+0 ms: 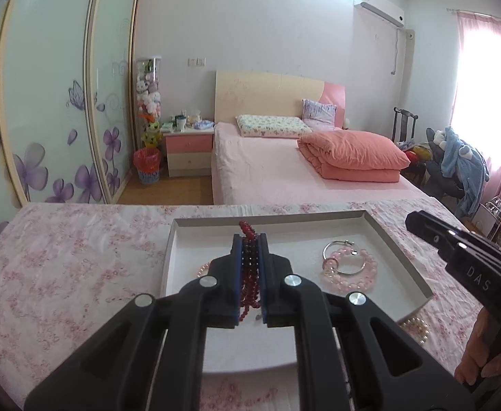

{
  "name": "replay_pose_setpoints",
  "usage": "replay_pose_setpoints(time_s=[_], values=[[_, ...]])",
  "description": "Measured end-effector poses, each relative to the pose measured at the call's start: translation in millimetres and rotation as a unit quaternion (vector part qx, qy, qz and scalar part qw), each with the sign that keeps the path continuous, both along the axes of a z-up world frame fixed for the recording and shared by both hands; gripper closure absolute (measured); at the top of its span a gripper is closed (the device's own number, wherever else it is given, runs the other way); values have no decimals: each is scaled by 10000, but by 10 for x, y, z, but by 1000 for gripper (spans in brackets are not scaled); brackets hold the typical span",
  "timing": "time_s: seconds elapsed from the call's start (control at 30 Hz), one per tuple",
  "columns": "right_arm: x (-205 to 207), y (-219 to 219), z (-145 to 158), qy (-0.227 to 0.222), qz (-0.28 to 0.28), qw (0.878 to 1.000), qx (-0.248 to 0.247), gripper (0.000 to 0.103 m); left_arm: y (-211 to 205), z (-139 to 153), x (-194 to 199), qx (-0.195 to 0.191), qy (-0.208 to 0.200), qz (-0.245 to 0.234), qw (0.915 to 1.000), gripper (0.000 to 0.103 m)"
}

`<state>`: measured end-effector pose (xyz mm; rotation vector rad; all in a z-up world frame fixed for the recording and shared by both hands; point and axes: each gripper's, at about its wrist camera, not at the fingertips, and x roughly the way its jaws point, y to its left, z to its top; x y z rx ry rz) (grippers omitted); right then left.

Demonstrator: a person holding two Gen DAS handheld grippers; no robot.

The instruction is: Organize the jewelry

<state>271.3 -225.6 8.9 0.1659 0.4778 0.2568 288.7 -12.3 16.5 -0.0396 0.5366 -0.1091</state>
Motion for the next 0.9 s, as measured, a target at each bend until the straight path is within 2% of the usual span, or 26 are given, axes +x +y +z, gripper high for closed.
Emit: replay_pose_setpoints(time_s=[0.2,0.43,0.47,0.53,0.9], values=[[233,81,-186,361,49,9993,-29,89,46,-170,264,-58,200,14,9998,93],[391,123,-323,644,113,9978,-116,88,58,-229,421,-20,226,95,9997,94],[373,131,-321,643,105,9977,-160,87,62,-229,424,-11,230,119,9997,94],[355,110,-314,638,108,9978,-168,65,91,-232,413,-13,235,191,9995,92],[124,-135,-227,515,-115,9986,-74,64,269,-150,192,-110,244,433,9987,83]])
